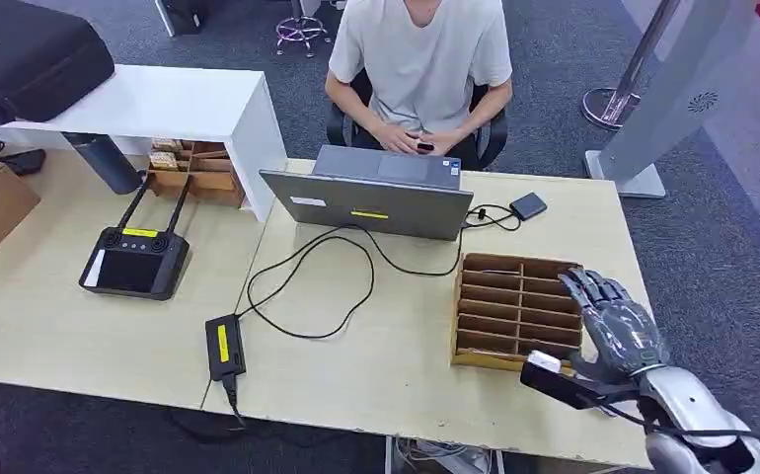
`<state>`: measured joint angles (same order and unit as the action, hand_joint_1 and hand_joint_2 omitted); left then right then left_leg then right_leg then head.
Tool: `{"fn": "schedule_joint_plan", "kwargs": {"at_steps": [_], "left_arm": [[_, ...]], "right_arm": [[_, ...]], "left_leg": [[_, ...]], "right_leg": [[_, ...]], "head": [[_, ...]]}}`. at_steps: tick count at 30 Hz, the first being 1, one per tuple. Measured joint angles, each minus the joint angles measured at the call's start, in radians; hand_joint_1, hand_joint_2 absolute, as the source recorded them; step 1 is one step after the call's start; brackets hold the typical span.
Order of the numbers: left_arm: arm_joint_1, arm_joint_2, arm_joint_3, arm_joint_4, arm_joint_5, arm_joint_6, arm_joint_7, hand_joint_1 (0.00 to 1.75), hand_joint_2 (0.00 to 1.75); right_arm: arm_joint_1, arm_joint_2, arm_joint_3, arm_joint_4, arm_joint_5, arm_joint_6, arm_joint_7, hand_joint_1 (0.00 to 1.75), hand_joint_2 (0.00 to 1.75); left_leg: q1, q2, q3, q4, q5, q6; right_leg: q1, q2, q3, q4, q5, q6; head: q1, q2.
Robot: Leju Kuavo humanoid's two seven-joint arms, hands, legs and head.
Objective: Pass the card to the sensor for recognition and then transmit it.
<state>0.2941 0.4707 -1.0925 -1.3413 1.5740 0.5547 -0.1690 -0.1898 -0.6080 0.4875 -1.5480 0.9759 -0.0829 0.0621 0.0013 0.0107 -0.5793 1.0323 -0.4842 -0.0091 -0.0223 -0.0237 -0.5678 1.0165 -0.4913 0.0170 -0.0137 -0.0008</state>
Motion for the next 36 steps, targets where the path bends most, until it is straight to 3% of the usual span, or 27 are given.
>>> {"fn": "schedule_joint_plan", "kwargs": {"at_steps": [6,15,27,36], "left_arm": [[0.000,0.000,0.000,0.000,0.000,0.000,0.002,0.00,1.75],[0.000,0.000,0.000,0.000,0.000,-0.001,0.002,0.00,1.75],[0.000,0.000,0.000,0.000,0.000,-0.001,0.002,0.00,1.75],[0.000,0.000,0.000,0.000,0.000,-0.001,0.002,0.00,1.75]], "right_arm": [[0.000,-0.023,0.012,-0.034,-0.027,0.052,0.016,0.00,1.75],[0.007,-0.041,0.037,-0.076,-0.043,0.069,0.024,0.00,1.75],[0.014,-0.040,0.052,-0.073,-0.053,0.065,0.024,0.00,1.75],[0.030,-0.005,0.056,-0.045,-0.024,0.012,0.022,0.00,1.75]], "left_leg": [[0.000,0.000,0.000,0.000,0.000,0.000],[0.000,0.000,0.000,0.000,0.000,0.000],[0.000,0.000,0.000,0.000,0.000,0.000],[0.000,0.000,0.000,0.000,0.000,0.000]], "right_leg": [[0.000,0.000,0.000,0.000,0.000,0.000],[0.000,0.000,0.000,0.000,0.000,0.000],[0.000,0.000,0.000,0.000,0.000,0.000],[0.000,0.000,0.000,0.000,0.000,0.000]], "head": [[0.000,0.000],[0.000,0.000],[0.000,0.000],[0.000,0.000]]}}
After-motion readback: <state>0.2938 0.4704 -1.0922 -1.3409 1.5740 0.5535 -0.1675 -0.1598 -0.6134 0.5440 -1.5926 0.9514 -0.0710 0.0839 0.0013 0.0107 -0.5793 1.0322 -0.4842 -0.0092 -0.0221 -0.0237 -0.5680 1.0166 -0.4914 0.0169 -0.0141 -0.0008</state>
